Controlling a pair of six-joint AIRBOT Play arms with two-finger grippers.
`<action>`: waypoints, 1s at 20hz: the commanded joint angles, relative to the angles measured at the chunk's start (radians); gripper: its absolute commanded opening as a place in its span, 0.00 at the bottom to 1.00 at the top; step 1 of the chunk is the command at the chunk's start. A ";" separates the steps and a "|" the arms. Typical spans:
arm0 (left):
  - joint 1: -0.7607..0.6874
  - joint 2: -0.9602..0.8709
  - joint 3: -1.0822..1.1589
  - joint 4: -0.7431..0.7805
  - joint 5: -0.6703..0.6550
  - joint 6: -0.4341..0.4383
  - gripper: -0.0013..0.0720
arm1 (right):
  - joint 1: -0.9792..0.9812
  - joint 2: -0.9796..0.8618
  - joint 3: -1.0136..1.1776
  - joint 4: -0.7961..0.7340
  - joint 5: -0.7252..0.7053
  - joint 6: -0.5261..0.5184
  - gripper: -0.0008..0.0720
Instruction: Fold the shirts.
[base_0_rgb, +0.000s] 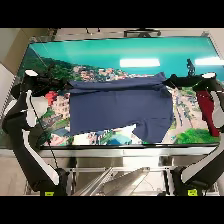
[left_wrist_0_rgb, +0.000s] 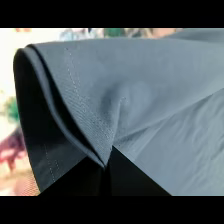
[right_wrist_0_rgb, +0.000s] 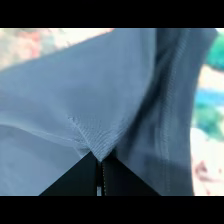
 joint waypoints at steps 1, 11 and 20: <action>-0.048 -0.003 0.010 0.145 -0.029 -0.035 0.03 | 0.001 -0.002 0.000 -0.061 -0.014 0.008 0.04; -0.071 0.032 0.138 0.234 -0.244 -0.184 0.38 | -0.023 0.090 0.001 -0.080 0.030 0.103 0.42; 0.080 0.602 -0.731 0.266 0.005 -0.172 0.38 | -0.170 0.533 -0.392 -0.584 0.273 0.305 0.57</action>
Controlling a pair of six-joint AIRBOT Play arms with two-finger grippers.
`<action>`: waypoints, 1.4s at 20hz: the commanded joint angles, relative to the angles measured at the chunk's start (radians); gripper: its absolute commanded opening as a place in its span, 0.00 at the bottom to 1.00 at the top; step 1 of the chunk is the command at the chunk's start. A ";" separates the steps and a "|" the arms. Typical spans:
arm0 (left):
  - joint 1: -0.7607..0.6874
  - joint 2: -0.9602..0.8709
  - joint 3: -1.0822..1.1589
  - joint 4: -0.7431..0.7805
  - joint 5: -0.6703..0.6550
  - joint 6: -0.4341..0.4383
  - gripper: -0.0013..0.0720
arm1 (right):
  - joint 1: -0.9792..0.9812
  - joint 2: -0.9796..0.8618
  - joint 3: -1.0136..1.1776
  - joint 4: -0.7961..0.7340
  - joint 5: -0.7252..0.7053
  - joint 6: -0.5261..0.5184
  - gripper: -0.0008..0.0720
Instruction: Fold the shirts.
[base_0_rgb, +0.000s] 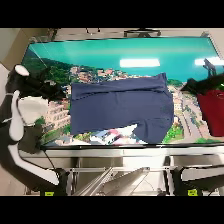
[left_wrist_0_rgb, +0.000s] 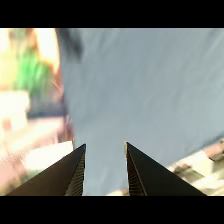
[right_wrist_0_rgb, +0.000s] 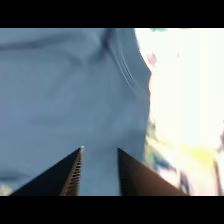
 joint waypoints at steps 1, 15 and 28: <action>0.060 0.233 -0.398 0.004 0.184 0.018 0.38 | -0.075 0.169 -0.281 -0.126 -0.025 0.051 0.65; 0.081 0.435 -0.815 -0.099 0.426 0.087 0.38 | -0.070 0.066 -0.689 0.196 -0.030 -0.109 0.64; -0.042 0.237 -0.813 -0.243 0.452 0.205 0.63 | 0.126 0.171 -0.691 0.264 -0.065 -0.103 0.51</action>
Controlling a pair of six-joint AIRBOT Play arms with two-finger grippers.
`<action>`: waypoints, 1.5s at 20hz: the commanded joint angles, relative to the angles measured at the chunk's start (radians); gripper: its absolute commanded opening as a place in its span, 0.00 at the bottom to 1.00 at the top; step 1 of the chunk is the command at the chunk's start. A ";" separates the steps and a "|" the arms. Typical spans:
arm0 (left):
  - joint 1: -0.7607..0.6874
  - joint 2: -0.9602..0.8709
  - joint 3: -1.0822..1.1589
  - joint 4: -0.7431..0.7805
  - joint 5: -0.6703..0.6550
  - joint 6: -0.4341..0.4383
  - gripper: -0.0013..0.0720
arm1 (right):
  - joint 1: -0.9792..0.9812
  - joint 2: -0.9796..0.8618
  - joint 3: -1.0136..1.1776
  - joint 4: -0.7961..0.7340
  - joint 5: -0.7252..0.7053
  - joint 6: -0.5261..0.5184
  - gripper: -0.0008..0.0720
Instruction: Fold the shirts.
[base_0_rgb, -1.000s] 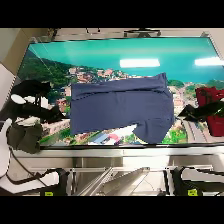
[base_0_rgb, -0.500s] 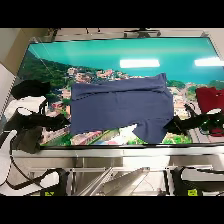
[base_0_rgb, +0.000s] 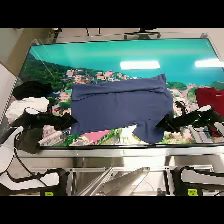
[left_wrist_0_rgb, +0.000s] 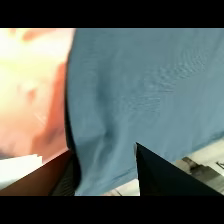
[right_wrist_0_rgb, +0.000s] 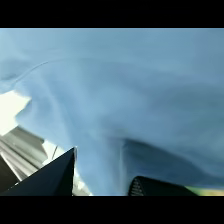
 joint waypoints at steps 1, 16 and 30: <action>-0.065 -0.034 -0.001 -0.061 -0.015 0.076 0.63 | 0.016 0.043 -0.006 0.009 0.026 0.009 0.51; -0.086 -0.026 0.341 -0.054 -0.222 0.021 0.05 | 0.014 0.082 0.258 -0.051 0.055 0.038 0.04; -0.098 -0.480 0.953 -0.048 -0.172 -0.019 0.05 | 0.100 -0.393 0.880 0.014 -0.214 -0.026 0.04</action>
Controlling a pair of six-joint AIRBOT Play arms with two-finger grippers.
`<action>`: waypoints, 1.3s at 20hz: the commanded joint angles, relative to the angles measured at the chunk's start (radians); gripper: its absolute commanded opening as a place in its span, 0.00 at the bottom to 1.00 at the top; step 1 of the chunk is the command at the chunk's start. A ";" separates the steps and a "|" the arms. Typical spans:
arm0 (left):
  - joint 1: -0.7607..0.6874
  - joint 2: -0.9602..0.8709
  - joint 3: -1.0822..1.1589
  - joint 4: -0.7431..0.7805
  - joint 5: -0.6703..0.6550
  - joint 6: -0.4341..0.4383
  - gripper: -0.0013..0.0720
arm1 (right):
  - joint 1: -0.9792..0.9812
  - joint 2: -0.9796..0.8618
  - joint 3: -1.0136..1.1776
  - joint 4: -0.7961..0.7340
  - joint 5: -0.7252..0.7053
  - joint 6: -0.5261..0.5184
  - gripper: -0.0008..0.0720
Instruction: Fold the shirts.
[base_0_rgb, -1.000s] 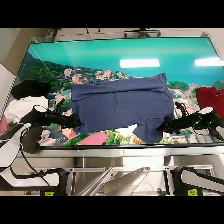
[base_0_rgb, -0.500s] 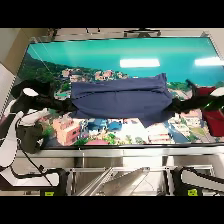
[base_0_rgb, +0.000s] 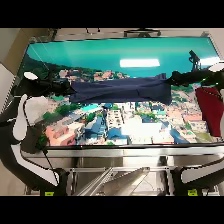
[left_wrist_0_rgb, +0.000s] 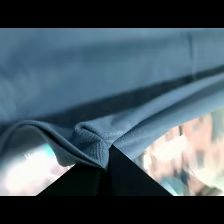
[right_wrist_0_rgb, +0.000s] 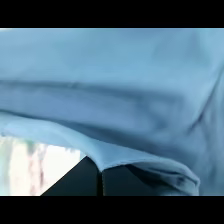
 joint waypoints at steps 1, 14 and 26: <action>-0.021 -0.155 0.159 0.002 0.035 0.000 0.05 | 0.038 -0.131 0.060 0.008 -0.144 -0.070 0.04; -0.066 -0.393 0.477 0.132 -0.053 -0.061 0.02 | 0.093 -0.225 0.061 -0.048 -0.411 -0.201 0.04; -0.075 -0.344 0.472 0.232 -0.051 -0.088 0.02 | 0.093 -0.224 0.061 -0.108 -0.406 -0.167 0.04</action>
